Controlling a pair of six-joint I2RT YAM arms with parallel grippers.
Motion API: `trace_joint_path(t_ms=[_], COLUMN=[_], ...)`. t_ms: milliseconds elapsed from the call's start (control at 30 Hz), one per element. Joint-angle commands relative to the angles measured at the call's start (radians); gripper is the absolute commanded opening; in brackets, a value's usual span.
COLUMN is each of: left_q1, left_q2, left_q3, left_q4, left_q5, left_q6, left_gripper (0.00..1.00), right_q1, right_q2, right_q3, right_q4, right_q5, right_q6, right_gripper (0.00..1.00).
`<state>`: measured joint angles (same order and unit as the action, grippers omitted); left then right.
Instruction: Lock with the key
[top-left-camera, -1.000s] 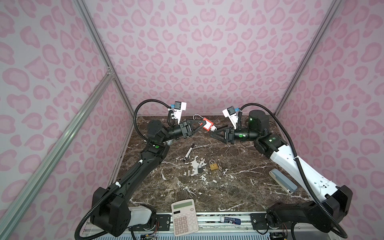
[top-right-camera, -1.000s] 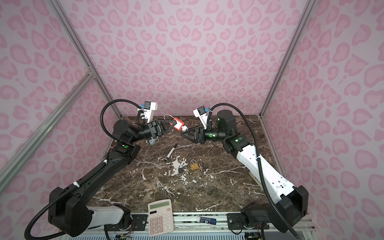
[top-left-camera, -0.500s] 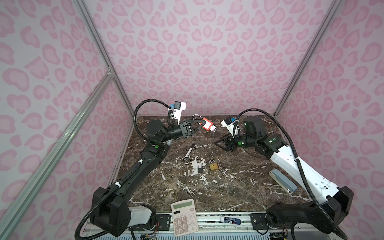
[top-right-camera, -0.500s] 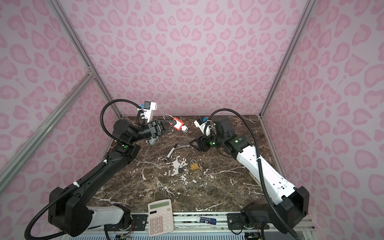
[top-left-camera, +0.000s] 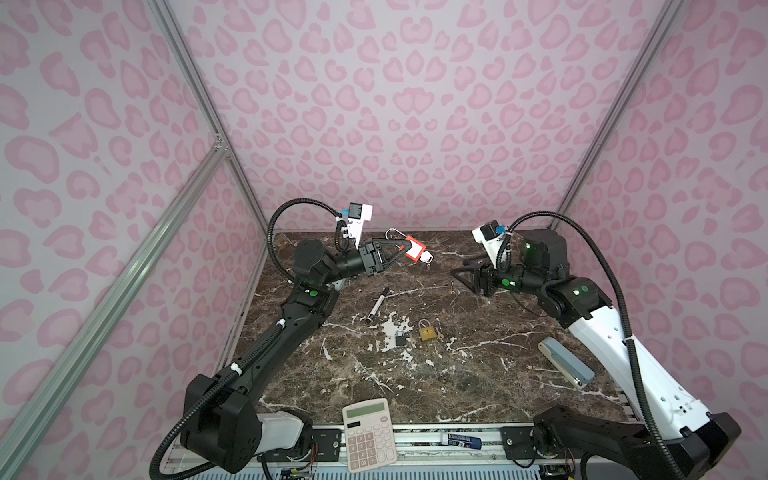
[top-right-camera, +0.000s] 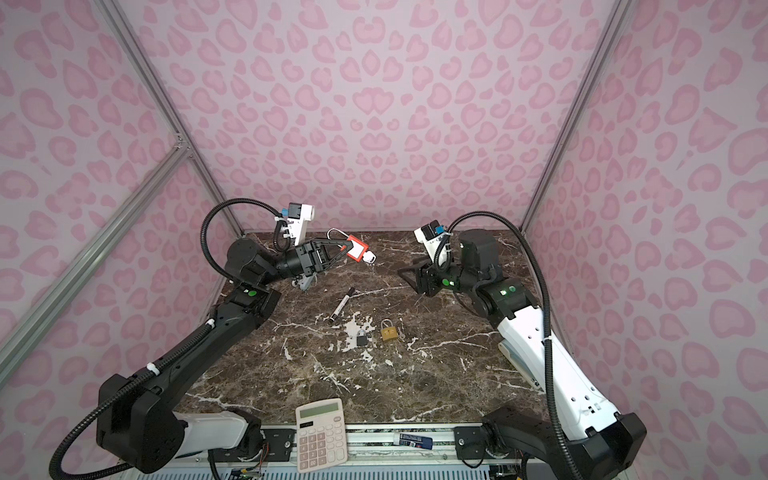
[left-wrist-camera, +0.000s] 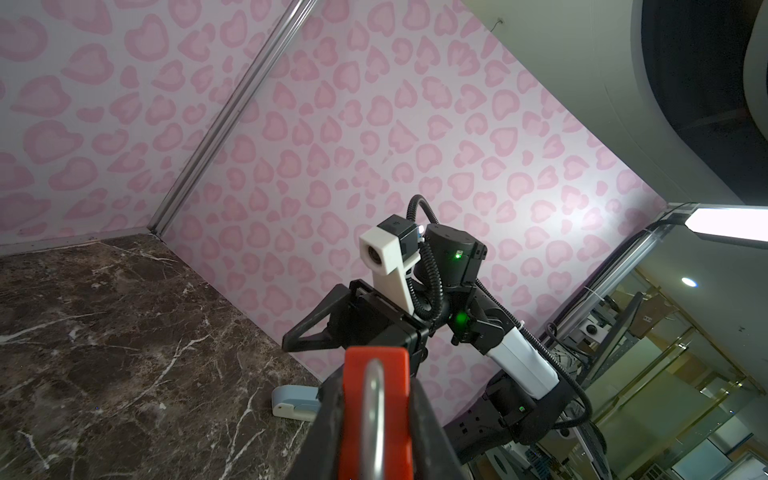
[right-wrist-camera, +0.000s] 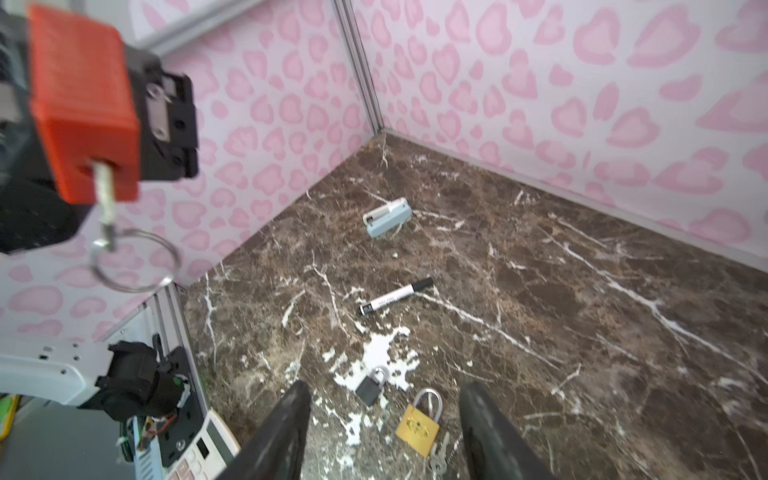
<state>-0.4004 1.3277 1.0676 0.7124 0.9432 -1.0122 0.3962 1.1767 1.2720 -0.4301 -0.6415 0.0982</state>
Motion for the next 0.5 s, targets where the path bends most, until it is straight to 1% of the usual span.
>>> trace_joint_path(t_ms=[0,167,300,367,467], left_q1=[0.001,0.002,0.003,0.002,0.002], left_q2=[-0.002,-0.006,-0.005,-0.006,-0.006], left_q3=[-0.006,-0.009,-0.01,-0.011,-0.011], left_q4=[0.059,0.059,0.059,0.059,0.061], left_q5=[0.006,0.005,0.005,0.005,0.005], left_q6=[-0.003,-0.002,-0.002,-0.002,-0.002], left_gripper=[0.04,0.04,0.04,0.04,0.04], right_q1=[-0.007,-0.007,-0.004,0.0,0.014], right_q2=[-0.011,-0.003,0.019,0.027,0.036], right_q3=[-0.018,-0.026,-0.033,-0.03,-0.022], right_q4=[0.188,0.366,0.506,0.532,0.513], right_q5=[-0.094,-0.187,-0.274,-0.301,-0.323], right_q6=[0.107,0.256,0.389,0.417,0.411], right_gripper=[0.6,0.6,0.57,0.57,0.55])
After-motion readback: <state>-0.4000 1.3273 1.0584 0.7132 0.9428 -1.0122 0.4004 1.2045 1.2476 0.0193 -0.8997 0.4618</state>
